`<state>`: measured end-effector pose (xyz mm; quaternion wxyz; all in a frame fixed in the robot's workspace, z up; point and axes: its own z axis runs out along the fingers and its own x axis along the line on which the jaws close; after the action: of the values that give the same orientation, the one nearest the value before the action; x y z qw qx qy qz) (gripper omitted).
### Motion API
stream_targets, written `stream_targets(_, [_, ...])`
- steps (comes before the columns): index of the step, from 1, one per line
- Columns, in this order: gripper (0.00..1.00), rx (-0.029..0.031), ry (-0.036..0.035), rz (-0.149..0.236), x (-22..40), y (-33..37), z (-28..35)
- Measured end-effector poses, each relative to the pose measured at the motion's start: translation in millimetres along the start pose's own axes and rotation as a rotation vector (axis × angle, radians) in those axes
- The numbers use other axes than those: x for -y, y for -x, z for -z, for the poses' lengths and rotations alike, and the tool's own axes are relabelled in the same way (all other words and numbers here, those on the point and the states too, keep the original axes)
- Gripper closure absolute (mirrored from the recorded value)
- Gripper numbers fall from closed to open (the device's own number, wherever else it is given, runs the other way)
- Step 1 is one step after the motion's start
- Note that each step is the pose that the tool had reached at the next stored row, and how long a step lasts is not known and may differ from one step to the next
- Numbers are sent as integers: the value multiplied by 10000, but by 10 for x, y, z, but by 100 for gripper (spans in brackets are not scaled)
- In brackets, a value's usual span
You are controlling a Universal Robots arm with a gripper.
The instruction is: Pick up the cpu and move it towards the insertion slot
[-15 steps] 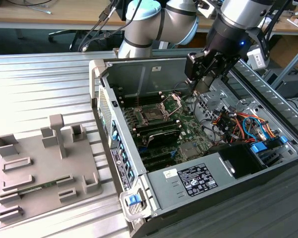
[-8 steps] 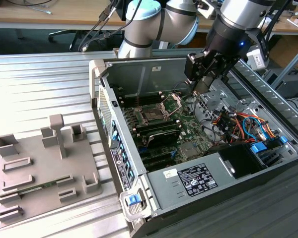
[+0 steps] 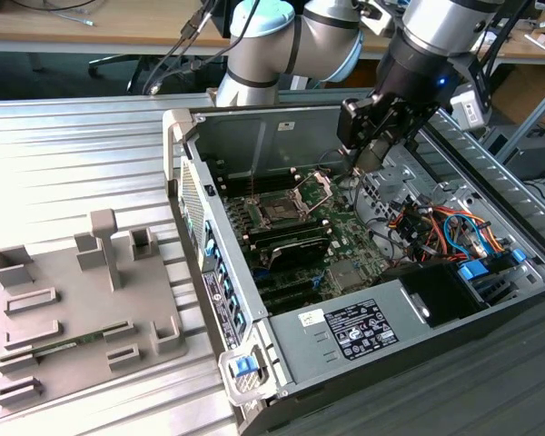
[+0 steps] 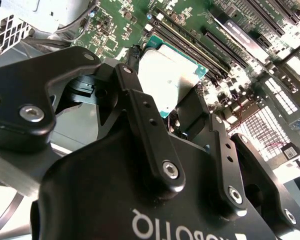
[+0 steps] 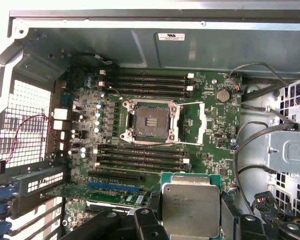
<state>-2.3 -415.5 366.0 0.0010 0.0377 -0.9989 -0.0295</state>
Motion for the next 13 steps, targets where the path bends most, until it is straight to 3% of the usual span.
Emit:
stream_targets(5, [45,0,-1,0,1,0,-16])
stream_targets(6, [45,0,0,0,2,0,-44])
stream_targets(8, [45,0,0,0,-73,-18,-122])
stream_targets(13, [45,0,1,0,-97,-18,-144])
